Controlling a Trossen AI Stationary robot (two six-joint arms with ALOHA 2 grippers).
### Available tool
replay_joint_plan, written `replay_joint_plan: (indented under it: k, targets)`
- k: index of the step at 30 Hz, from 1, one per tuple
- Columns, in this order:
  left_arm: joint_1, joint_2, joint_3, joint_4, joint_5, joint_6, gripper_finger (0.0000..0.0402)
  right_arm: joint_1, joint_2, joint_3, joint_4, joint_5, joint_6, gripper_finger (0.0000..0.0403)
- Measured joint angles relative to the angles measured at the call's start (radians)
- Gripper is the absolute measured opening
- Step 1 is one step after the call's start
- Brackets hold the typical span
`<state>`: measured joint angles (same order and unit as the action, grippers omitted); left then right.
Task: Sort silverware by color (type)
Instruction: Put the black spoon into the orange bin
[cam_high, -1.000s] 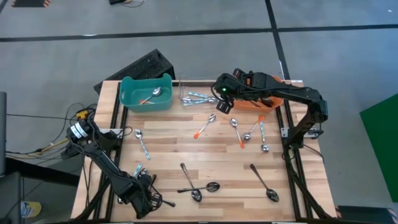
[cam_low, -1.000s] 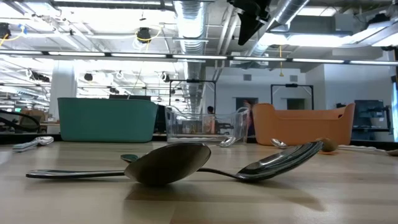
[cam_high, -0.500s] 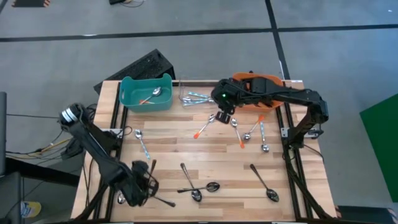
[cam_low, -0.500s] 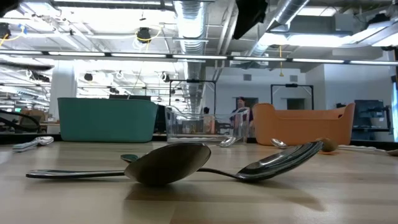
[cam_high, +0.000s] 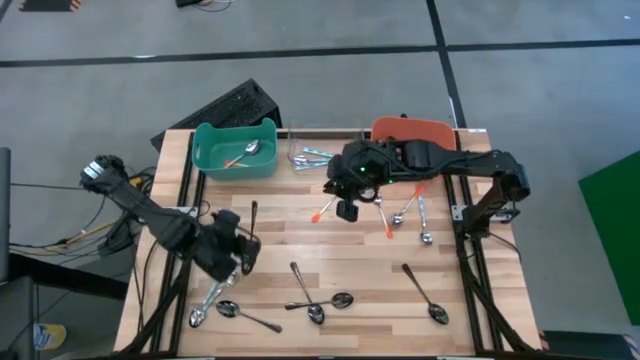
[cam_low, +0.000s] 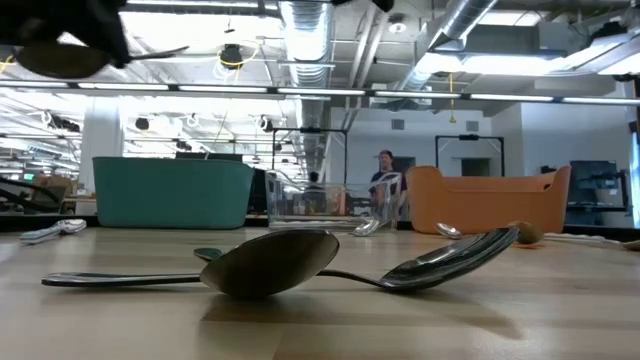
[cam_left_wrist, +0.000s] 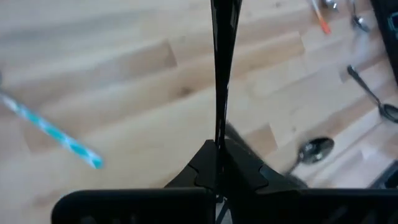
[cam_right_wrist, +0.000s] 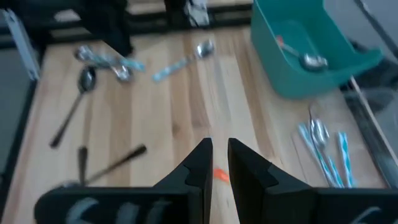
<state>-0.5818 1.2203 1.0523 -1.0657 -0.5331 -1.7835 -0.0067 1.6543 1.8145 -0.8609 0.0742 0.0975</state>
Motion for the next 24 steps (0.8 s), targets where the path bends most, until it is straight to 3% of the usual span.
replay_joint_plan:
  k: [9,17,24]
  targets:
    - [0.198,-0.017,0.0,0.037,0.013,0.345,0.0,0.012,0.0,0.0,0.11,0.003,0.106,0.0073]
    - [0.338,-0.017,0.0,0.234,0.016,0.667,0.0,0.011,0.024,-0.002,0.157,0.01,0.158,0.0073]
    - [0.44,-0.017,0.0,0.374,0.009,0.848,0.0,0.018,0.037,0.0,0.171,0.186,0.235,0.0073]
